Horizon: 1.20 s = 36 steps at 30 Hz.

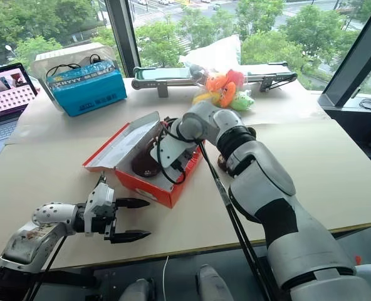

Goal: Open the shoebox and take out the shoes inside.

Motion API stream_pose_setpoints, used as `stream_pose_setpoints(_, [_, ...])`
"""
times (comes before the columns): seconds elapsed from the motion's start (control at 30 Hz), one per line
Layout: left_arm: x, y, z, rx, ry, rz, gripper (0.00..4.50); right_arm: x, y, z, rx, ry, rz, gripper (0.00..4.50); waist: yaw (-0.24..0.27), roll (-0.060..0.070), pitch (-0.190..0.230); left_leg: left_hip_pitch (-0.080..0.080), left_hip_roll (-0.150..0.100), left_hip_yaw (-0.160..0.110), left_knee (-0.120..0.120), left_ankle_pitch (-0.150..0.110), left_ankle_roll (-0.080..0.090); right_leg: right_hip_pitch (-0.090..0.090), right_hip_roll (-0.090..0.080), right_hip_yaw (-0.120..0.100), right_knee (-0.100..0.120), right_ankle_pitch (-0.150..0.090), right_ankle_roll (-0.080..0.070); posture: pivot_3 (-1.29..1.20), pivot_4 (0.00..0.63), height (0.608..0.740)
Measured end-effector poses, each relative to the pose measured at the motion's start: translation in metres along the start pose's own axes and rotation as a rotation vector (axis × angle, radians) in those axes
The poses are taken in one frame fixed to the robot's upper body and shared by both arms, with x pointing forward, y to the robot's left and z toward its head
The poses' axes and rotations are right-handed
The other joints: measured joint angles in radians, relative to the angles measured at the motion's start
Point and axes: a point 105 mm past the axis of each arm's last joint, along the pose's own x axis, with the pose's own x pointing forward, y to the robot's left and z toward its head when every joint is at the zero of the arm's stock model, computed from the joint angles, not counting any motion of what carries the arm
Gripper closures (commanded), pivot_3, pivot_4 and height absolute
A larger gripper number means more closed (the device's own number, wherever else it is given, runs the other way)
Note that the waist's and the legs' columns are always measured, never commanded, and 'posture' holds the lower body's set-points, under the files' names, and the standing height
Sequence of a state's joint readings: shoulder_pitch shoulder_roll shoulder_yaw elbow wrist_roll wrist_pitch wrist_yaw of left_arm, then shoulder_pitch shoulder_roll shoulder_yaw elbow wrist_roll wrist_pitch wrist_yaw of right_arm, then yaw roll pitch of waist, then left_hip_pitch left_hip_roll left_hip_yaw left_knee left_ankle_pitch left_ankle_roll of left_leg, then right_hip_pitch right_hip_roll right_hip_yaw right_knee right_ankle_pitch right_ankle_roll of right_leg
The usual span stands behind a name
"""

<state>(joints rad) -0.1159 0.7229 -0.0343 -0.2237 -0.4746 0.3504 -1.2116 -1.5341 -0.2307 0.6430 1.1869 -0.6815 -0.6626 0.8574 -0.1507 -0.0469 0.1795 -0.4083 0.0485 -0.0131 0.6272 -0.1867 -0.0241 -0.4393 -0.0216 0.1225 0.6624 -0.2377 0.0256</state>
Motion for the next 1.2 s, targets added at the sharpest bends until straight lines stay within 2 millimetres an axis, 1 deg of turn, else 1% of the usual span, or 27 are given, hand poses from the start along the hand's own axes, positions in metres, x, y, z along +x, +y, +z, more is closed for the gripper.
stream_pose_setpoints(0.1, [0.000,0.001,0.001,0.002,-0.002,-0.001,0.00,-0.012,-0.006,-0.006,0.034,-0.002,-0.014,3.34,0.004,0.000,0.000,0.000,0.000,0.000,0.000,0.000,0.000,0.000,0.000,0.000,0.000,0.000,0.000,0.00,0.150,0.740])
stream_pose_setpoints(0.3, [0.001,0.004,0.002,0.005,-0.005,-0.003,0.00,-0.038,-0.007,-0.015,0.072,-0.010,0.017,3.34,0.010,0.001,0.001,0.000,0.000,0.000,0.001,0.000,0.000,0.001,0.000,-0.001,0.000,0.000,0.000,0.00,0.150,0.740])
stream_pose_setpoints(0.5, [0.005,0.003,0.003,0.006,-0.011,-0.022,0.00,-0.048,0.001,-0.022,0.144,-0.013,0.029,3.34,0.008,0.001,0.001,0.000,0.000,0.000,0.001,0.000,0.000,0.001,0.000,-0.001,0.001,0.000,0.000,0.00,0.150,0.740])
stream_pose_setpoints(0.73, [0.006,0.005,0.003,0.006,-0.013,-0.025,0.00,-0.076,-0.003,-0.041,0.282,0.027,-0.049,3.34,0.017,0.001,0.001,0.000,0.000,0.000,0.002,0.000,0.000,0.001,0.000,-0.001,0.001,0.000,0.000,0.00,0.150,0.740])
stream_pose_setpoints(0.9, [0.008,0.007,0.007,0.020,-0.022,-0.029,0.00,-0.084,-0.007,-0.043,0.373,0.019,-0.108,3.34,0.026,0.001,0.001,0.000,0.000,0.000,0.002,0.000,0.000,0.001,0.000,0.000,0.001,0.000,0.000,0.00,0.150,0.740])
stream_pose_setpoints(0.97, [0.009,0.007,0.007,0.020,-0.024,-0.033,0.00,-0.093,-0.006,-0.054,0.428,0.066,-0.140,3.34,0.030,0.001,0.001,-0.001,0.000,0.000,0.003,0.000,0.000,0.000,0.000,0.000,0.001,0.000,0.000,0.00,0.150,0.740])
stream_pose_setpoints(1.03, [0.009,0.006,0.007,0.017,-0.023,-0.036,0.00,-0.111,-0.002,-0.073,0.503,0.134,-0.195,3.34,0.041,0.001,0.002,-0.002,-0.001,0.000,0.003,0.000,0.000,0.000,-0.001,-0.001,0.000,0.000,0.000,0.00,0.150,0.740])
stream_pose_setpoints(1.1, [0.009,0.007,0.006,0.014,-0.022,-0.035,0.00,-0.125,0.002,-0.087,0.549,0.191,-0.232,3.34,0.047,0.001,0.002,-0.002,-0.001,0.001,0.003,0.000,0.000,0.000,-0.001,-0.001,0.000,0.000,0.000,0.00,0.150,0.740])
stream_pose_setpoints(1.2, [0.011,0.006,0.005,0.009,-0.020,-0.042,0.00,-0.144,0.015,-0.109,0.638,0.287,-0.284,3.34,0.053,0.001,0.002,-0.002,-0.001,0.001,0.003,0.000,0.000,0.000,-0.001,-0.001,0.000,0.000,0.000,0.00,0.150,0.740])
